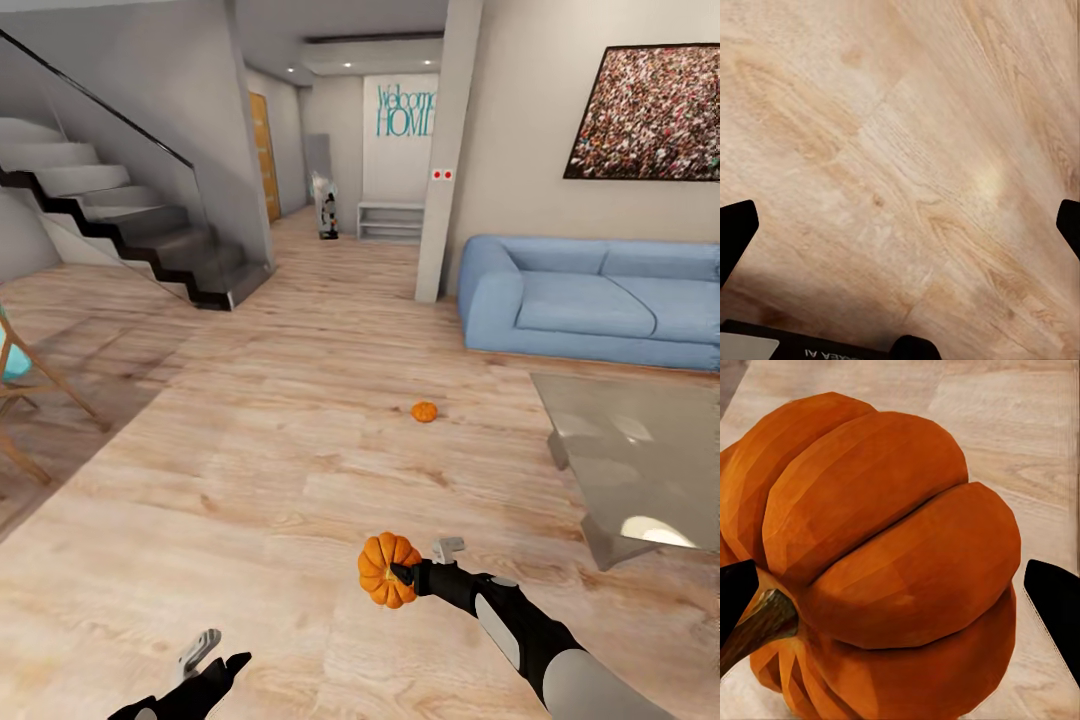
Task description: Place each of the two pumpkins and all three candles from the living room inside a cabinet in the living room (use any cabinet), then make sure every cabinet is closed, and position the cauldron so it is next to a table in the living room.
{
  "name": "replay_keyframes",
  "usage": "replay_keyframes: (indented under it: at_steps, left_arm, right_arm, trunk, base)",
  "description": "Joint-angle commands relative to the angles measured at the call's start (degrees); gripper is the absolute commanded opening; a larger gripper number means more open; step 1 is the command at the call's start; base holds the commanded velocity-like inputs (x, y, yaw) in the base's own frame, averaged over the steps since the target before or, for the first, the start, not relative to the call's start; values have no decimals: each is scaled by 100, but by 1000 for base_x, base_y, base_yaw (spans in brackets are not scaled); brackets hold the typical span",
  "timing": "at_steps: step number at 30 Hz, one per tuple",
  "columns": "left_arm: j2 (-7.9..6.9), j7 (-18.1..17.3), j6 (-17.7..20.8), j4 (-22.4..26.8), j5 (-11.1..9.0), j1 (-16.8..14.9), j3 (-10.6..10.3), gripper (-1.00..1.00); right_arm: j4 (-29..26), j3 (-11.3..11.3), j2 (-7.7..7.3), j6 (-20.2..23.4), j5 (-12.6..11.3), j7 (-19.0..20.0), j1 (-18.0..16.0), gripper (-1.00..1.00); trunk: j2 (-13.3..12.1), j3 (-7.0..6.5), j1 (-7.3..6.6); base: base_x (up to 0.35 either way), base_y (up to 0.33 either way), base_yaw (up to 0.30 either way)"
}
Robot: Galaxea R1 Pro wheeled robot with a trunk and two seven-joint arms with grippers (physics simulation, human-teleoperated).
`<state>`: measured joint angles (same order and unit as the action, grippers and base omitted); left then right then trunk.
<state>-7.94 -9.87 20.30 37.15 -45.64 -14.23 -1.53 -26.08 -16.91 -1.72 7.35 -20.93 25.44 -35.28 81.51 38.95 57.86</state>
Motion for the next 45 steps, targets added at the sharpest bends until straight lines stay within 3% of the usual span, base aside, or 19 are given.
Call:
replay_keyframes:
  at_steps: [1,45]
  left_arm:
    - [-6,2,18,3,-50,-1,-16,100]
    - [-6,2,18,3,-51,-1,-14,100]
  right_arm:
    - [-11,-22,-4,38,-78,-4,-5,-100]
    - [209,-22,-4,21,-60,-4,-5,-100]
  trunk:
    - [2,8,3]
    - [2,172,3]
  base:
    - [286,201,-254]
    - [281,219,-254]
